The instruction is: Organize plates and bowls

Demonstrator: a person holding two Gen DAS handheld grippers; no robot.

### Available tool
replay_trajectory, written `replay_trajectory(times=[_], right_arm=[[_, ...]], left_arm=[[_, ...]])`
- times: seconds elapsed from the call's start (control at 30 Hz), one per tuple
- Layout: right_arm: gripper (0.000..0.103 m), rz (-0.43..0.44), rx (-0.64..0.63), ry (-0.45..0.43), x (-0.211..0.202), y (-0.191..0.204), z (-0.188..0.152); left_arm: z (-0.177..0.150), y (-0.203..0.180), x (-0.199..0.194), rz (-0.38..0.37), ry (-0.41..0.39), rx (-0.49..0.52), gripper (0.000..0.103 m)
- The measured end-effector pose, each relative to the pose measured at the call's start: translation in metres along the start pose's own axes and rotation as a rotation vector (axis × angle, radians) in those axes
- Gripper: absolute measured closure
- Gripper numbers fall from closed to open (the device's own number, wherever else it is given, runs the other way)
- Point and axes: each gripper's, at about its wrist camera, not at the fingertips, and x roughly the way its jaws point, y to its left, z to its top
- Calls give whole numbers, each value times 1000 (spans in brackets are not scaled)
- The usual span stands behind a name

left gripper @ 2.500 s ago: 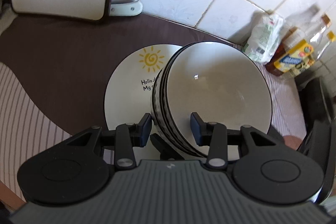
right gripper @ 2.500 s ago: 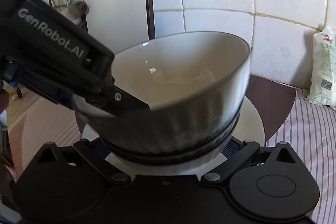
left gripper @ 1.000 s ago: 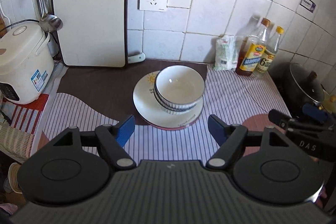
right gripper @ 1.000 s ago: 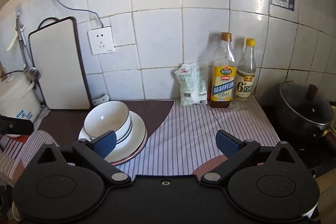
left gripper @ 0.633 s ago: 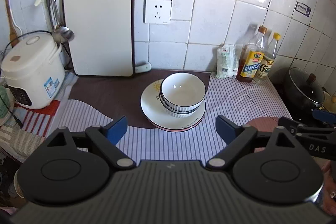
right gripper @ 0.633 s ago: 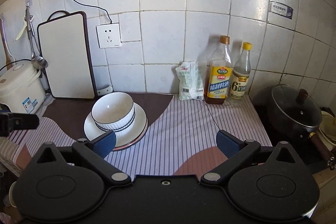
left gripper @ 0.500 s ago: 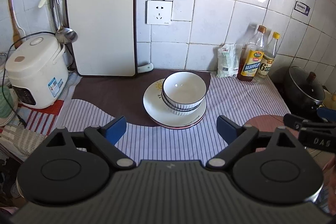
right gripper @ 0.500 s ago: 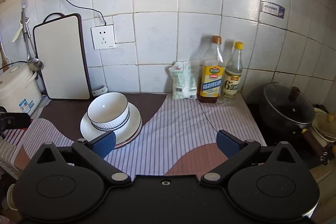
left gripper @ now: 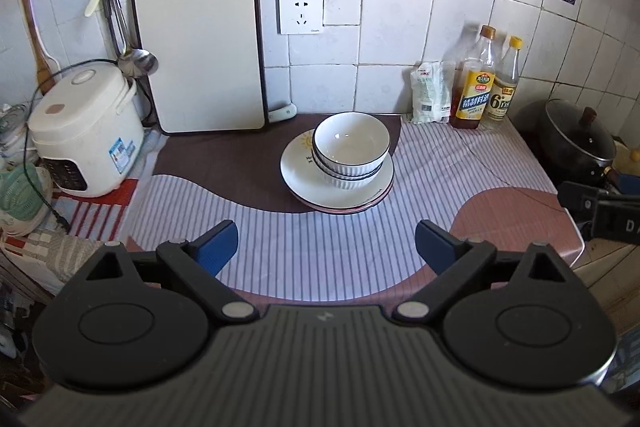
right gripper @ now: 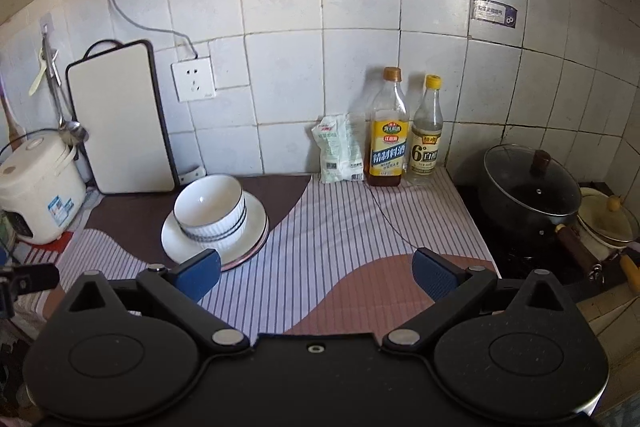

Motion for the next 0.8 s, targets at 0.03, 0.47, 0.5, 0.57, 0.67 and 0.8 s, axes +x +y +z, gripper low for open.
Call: replay_trajectory(times=[0.03,0.47,0.5,0.57,0.67,0.8], right_arm=[[0,1,4,0,-3,1,-1],[0,-17,-29,-11,-20,13,-15],[0,-21,-31,-14,-20,14,-16],[0,-25,-41,-16,-19,16,-18],[0,-42,-50,-21,-17,17,-21],[0,-60,-32,-34,-16,16,-24]], left_arm=[[-1,-1,-2,2,0,7,7],[-11,2,-4,5,-8,5,7],[-12,1,-4,11,-13,8,7],[-13,0,-4,17,-22,16,7],[-13,-1,-2,27,-25,19,2],[-16,-4,0,24,-39,34,2]])
